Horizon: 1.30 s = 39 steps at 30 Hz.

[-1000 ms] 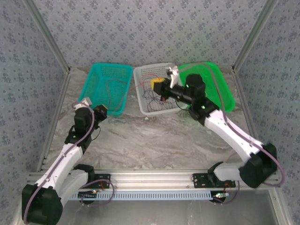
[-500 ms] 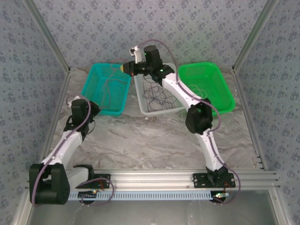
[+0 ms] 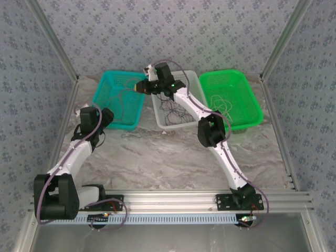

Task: Untangle the cables

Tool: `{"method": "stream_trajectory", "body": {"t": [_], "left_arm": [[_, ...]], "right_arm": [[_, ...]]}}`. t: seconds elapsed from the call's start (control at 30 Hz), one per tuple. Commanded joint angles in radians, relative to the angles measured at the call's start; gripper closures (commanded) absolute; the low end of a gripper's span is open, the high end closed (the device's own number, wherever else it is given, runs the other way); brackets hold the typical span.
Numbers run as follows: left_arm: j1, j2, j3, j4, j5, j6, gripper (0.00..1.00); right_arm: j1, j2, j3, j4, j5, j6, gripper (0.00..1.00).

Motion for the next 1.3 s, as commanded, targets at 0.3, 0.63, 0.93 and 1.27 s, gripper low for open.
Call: {"method": "stream_trajectory", "body": {"t": [0.3,0.63,0.93,1.27], "left_arm": [[0.004,-0.136,0.007,-0.098,-0.032,0.037,0.18],[0.002,-0.284,-0.002,-0.174,-0.055,0.17,0.01],[0.001,-0.326,-0.091,-0.158,-0.219,0.34,0.01],[-0.001,-0.268,-0.299,0.187,-0.25,0.525,0.01]], "right_arm": [[0.008,0.027,0.084,0.009,0.026,0.085,0.36],[0.023,-0.177,0.058,-0.146,-0.014,-0.161,0.0],[-0.034,-1.107,-1.261,0.208,0.583,-0.628,0.0],[-0.505,-1.539,-2.111,0.682,0.76,-0.705,0.0]]}}
